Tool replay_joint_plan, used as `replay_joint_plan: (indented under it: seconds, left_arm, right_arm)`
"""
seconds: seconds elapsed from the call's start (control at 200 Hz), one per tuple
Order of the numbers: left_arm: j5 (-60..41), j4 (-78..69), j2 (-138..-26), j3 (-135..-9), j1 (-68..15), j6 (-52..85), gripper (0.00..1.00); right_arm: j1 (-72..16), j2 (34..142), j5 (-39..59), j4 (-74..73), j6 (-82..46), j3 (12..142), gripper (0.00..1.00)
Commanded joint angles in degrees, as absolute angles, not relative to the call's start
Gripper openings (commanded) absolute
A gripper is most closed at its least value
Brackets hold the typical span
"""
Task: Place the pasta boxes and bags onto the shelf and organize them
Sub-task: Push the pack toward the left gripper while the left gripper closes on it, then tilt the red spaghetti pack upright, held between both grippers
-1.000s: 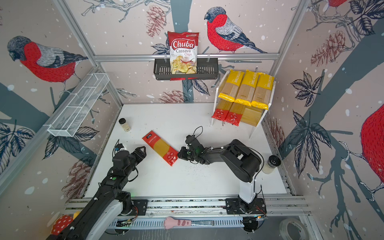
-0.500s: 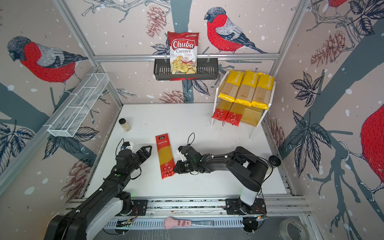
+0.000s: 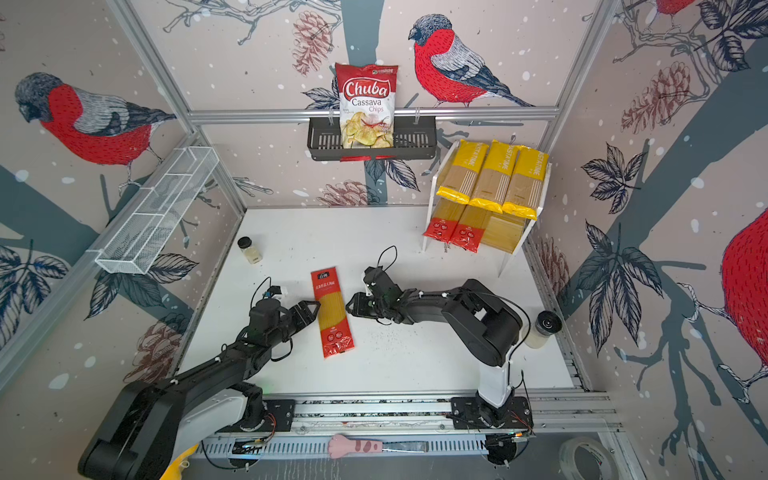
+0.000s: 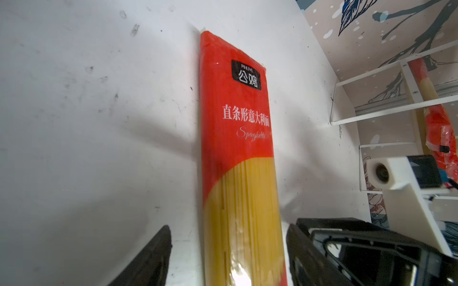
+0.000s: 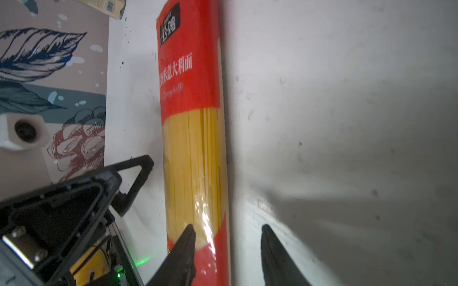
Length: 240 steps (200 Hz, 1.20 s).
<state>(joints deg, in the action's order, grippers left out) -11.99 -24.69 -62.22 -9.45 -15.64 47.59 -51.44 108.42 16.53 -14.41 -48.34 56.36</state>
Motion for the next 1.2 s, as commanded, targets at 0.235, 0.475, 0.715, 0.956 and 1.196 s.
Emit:
replay_joint_plan:
  seconds: [0.235,0.475,0.715,0.956,1.196]
  left_arm:
    - [-14.58,-35.62,-67.67,-7.49,-15.73,48.2,0.64]
    - [-17.24,-38.05,-71.83,-7.94,-15.68,48.16,0.54]
    - [-19.89,-42.18,-76.17,-8.29,-15.72,49.82,0.38]
    - [-19.94,-39.99,-74.24,-9.0,-15.76,49.1,0.33]
    - [-18.26,-30.8,-68.05,-11.54,-15.68,46.96,0.38]
  right_arm:
    - [-51.87,114.81,16.18,-16.06,-49.11,62.37,0.46]
    - [-53.01,118.26,18.43,-18.7,-49.66,63.93,0.43]
    - [-52.96,117.84,21.79,-27.68,-51.65,61.01,0.35]
    - [-52.41,117.15,23.82,-33.22,-53.28,58.45,0.19]
    - [-51.77,114.18,22.99,-33.33,-52.88,56.81,0.11]
